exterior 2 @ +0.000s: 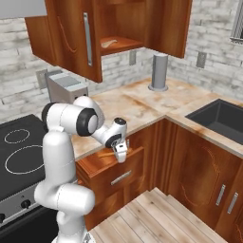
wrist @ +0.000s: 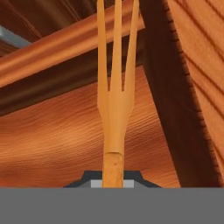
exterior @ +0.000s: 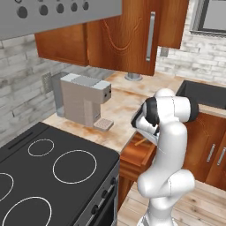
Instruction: Organize the utensils by type. Pick up the wooden spoons from the counter and place them in the open cabinet. Then pick up the metallic utensils from the counter and place them in the open drawer.
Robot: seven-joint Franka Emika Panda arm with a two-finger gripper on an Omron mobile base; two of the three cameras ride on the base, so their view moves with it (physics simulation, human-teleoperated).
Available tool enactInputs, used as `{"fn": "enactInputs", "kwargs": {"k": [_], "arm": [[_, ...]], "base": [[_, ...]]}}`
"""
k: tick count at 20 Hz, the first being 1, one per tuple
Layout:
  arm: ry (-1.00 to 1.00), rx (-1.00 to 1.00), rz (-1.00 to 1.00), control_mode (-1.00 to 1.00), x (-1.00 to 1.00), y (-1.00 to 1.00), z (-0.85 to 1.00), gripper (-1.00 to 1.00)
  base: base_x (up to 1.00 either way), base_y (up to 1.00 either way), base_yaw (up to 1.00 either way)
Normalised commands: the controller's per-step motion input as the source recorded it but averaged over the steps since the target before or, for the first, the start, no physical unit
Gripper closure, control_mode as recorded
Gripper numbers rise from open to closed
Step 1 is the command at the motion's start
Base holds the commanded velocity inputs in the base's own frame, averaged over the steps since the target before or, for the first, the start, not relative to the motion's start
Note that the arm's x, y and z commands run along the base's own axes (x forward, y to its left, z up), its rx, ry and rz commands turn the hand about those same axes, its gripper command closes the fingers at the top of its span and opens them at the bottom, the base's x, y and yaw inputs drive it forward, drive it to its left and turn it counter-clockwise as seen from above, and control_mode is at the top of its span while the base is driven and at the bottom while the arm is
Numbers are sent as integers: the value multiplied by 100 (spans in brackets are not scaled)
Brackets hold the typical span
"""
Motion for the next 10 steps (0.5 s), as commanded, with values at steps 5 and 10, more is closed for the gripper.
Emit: {"fn": "enactInputs", "kwargs": {"k": [5, 10], "arm": [[0, 0, -9, -100, -58, -39, -86, 100], [0, 0, -9, -100, -62, -38, -90, 100]], "base": [[0, 0, 0], [0, 0, 0]]}}
